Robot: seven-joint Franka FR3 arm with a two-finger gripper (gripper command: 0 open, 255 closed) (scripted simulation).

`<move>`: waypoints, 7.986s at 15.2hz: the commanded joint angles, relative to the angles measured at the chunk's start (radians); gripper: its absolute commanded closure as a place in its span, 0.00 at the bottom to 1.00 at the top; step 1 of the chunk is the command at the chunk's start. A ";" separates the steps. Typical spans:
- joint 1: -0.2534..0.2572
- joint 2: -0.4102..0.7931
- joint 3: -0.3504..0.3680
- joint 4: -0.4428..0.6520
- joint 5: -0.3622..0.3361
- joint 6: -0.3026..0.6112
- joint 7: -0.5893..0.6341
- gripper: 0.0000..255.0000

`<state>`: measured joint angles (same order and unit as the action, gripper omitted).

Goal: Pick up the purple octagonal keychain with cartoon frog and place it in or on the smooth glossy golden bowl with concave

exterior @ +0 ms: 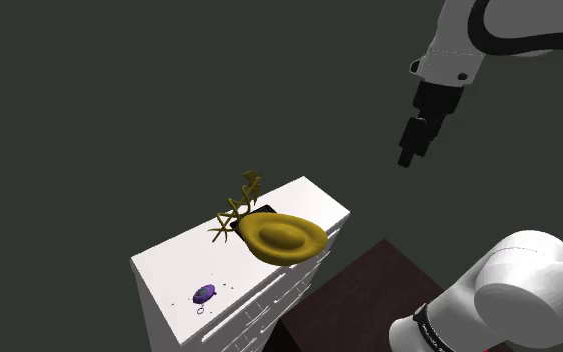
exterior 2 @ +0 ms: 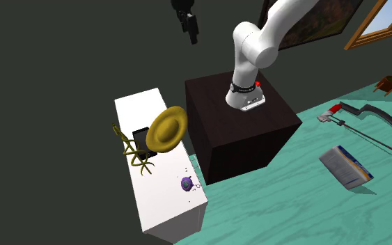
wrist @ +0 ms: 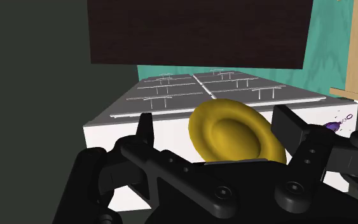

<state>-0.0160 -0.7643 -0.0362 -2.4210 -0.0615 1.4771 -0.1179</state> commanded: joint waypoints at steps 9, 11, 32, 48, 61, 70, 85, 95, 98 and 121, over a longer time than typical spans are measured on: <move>0.063 0.138 0.104 -0.088 0.104 0.203 0.114 0.00; 0.079 0.186 0.129 -0.097 0.128 0.256 0.140 0.00; 0.223 0.902 0.347 0.112 0.191 0.735 0.413 0.00; 0.370 1.384 0.343 0.448 0.095 0.867 0.561 0.00; 0.379 1.415 0.338 0.441 0.090 0.905 0.565 1.00; 0.377 1.403 0.340 0.438 0.092 0.897 0.565 1.00; 0.348 1.237 0.374 0.416 0.131 0.756 0.565 1.00; 0.333 1.141 0.390 0.429 0.156 0.650 0.564 1.00; 0.329 1.114 0.394 0.437 0.164 0.617 0.565 1.00; 0.052 0.843 0.217 0.170 0.153 0.564 0.127 1.00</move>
<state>0.0481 0.0828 0.1917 -2.2479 0.0973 2.0438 0.0296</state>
